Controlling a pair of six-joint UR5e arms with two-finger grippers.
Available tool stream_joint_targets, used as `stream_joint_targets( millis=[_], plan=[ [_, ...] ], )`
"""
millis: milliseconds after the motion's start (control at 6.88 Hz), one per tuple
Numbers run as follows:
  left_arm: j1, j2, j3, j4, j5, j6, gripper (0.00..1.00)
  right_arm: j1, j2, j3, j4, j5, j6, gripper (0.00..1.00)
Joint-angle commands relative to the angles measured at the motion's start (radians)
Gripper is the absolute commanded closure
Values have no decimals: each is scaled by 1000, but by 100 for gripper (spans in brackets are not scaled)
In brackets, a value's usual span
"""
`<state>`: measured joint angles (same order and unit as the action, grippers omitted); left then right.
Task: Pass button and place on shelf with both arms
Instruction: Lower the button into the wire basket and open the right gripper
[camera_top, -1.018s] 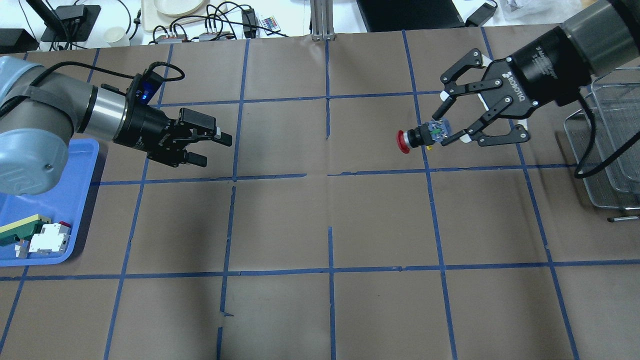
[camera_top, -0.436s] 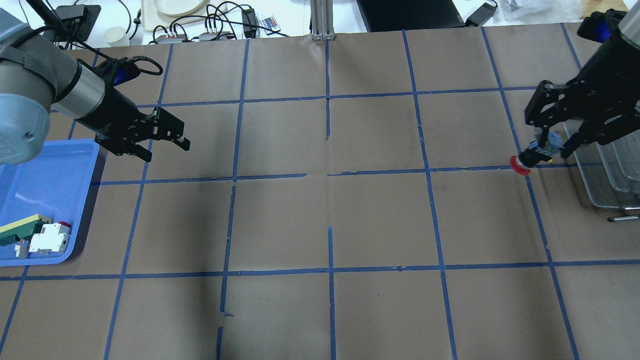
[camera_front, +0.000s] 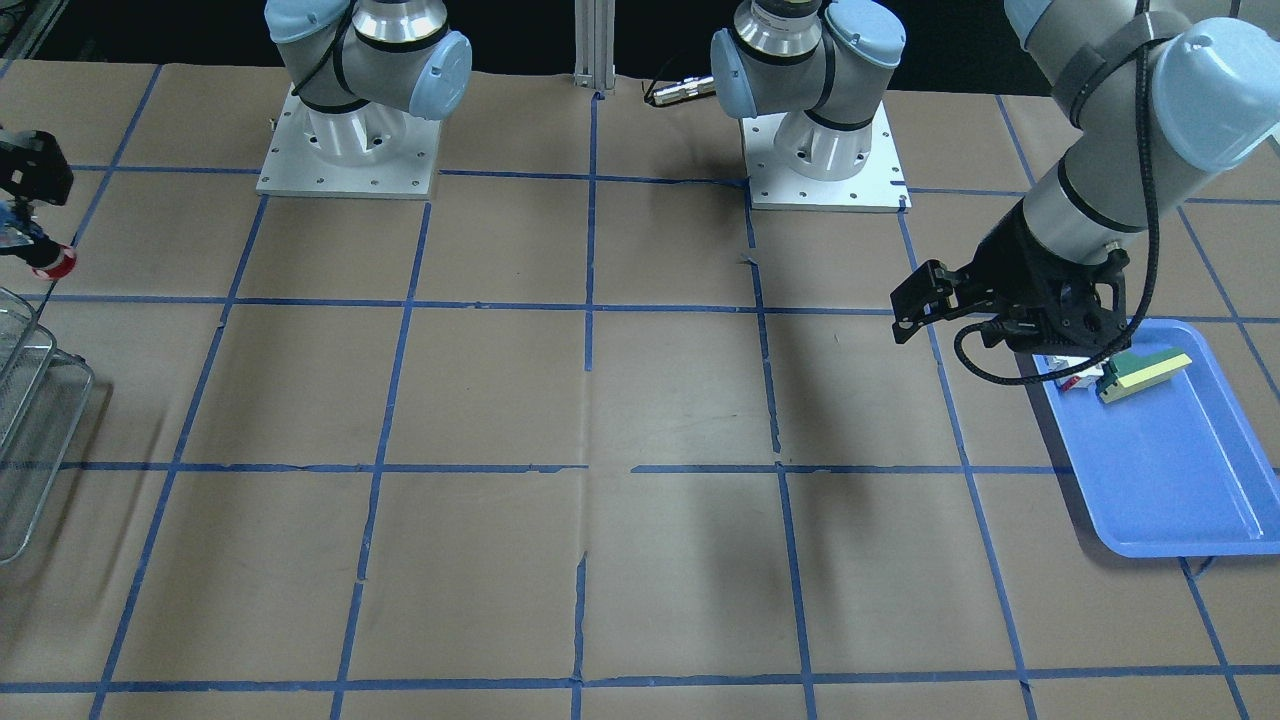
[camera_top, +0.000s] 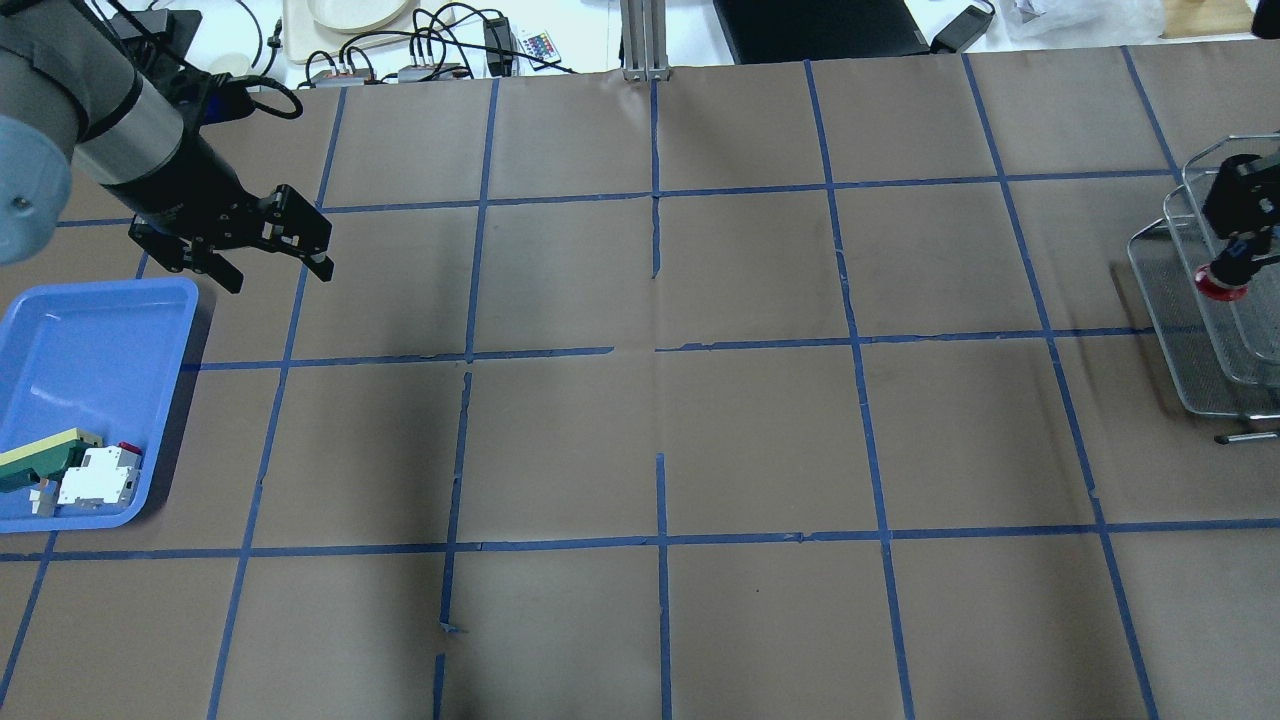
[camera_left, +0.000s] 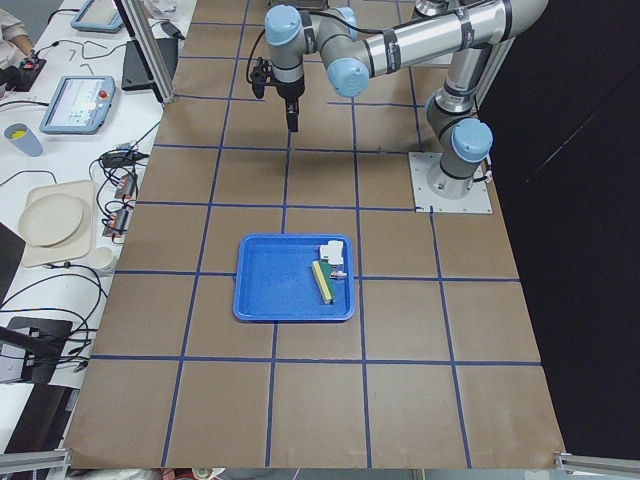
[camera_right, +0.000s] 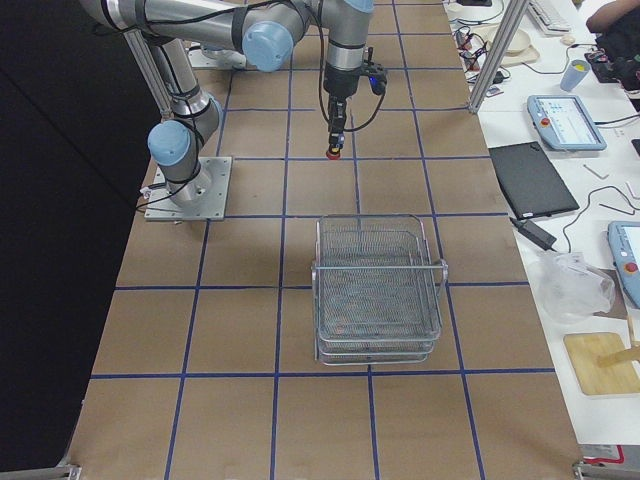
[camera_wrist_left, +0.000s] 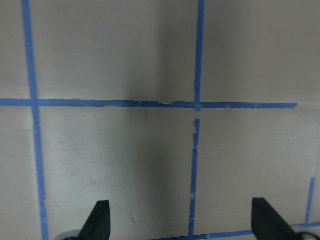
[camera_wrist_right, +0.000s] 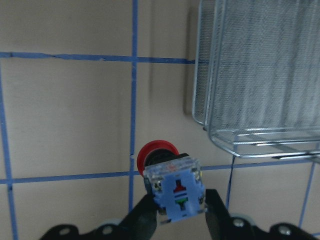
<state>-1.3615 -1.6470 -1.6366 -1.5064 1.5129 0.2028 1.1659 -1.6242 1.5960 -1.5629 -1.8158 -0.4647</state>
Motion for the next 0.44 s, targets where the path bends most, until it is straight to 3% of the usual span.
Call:
stream_joint_targets(
  millis=[0, 291],
  plan=[
    [-93, -11, 141, -148, 63, -99, 0, -119, 53, 8, -180, -22, -257, 100],
    [-99, 16, 138, -175, 9, -124, 0, -211, 145, 5, -294, -2, -281, 100]
  ],
)
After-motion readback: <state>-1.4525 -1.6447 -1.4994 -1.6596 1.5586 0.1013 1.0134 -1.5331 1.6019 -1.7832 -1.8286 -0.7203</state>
